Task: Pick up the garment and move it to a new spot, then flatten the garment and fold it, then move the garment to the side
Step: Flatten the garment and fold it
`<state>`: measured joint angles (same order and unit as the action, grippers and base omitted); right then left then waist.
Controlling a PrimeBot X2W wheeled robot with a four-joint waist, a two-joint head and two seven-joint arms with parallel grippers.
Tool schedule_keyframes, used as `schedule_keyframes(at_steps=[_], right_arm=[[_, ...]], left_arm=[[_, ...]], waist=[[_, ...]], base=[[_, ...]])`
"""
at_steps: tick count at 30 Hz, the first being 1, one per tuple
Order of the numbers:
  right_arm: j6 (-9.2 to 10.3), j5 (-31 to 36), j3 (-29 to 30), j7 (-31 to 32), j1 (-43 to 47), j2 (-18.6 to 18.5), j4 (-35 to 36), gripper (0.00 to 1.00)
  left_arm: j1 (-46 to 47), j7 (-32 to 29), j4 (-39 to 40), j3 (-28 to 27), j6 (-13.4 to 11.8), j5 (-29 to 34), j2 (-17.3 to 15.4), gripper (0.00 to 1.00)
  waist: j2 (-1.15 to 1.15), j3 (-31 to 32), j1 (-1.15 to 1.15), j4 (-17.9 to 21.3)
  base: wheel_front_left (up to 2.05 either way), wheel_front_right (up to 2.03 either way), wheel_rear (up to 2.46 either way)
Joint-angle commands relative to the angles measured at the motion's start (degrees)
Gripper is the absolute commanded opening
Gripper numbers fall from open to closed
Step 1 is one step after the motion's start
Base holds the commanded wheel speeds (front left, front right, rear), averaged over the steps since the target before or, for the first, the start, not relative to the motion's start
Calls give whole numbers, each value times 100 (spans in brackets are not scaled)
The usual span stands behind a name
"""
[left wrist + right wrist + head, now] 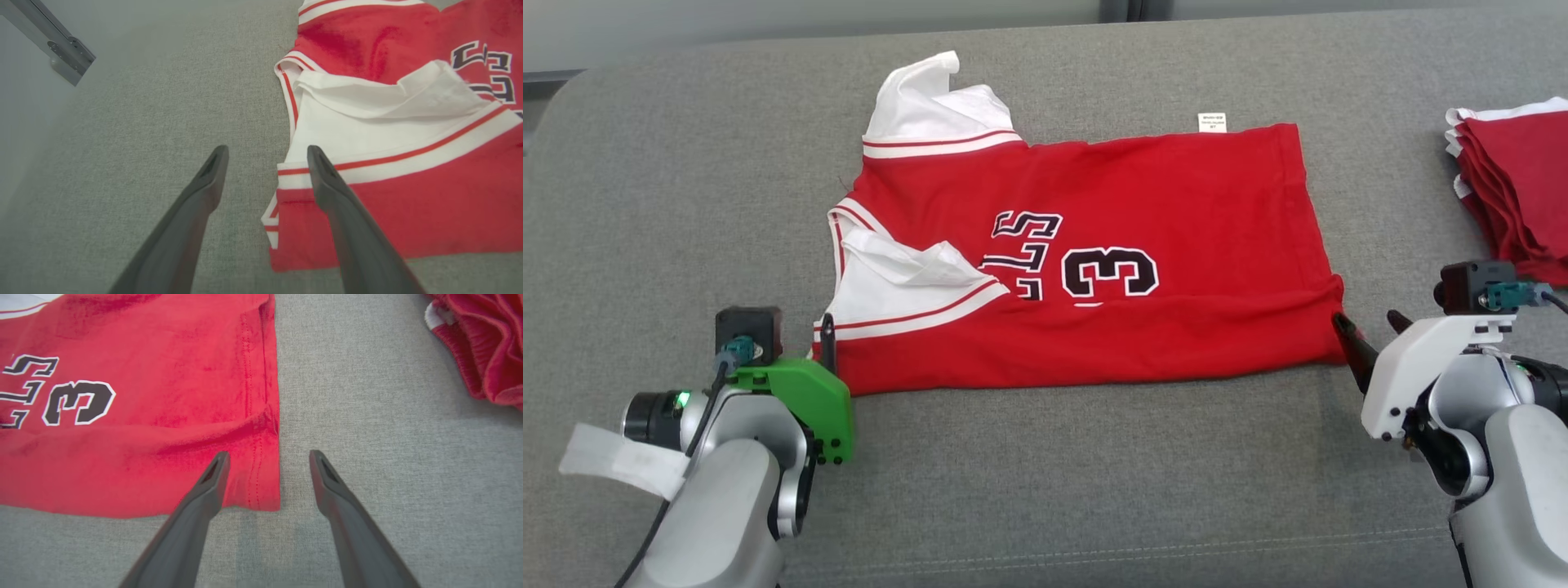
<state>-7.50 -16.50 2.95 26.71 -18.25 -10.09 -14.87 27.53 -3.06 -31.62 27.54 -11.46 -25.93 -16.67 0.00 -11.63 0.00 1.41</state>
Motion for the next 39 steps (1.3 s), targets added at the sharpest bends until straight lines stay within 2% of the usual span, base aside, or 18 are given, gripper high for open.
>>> schedule_keyframes(at_steps=[1,13,24,38,39], right_arm=[[3,34,87,5,173,43,109,100],[3,253,307,-141,691,345,423,100],[3,455,450,-417,388,524,241,100],[3,859,733,-303,77,667,-331,100],[3,815,771,-345,53,676,-380,100]], left_arm=[[-159,-60,59,23,-38,-46,-60,100],[-646,-381,394,189,-218,-45,-154,100],[-452,-483,455,191,-303,-60,-212,100],[-566,-1272,407,355,-308,-261,-172,100],[-600,-1302,424,360,-319,-269,-172,87]], waist=[[0,27,0,-31],[0,-32,0,-12],[0,-99,0,22],[0,-223,0,7],[0,-231,0,5]], base=[[0,0,0],[0,0,0],[0,0,0],[0,0,0],[0,0,0]])
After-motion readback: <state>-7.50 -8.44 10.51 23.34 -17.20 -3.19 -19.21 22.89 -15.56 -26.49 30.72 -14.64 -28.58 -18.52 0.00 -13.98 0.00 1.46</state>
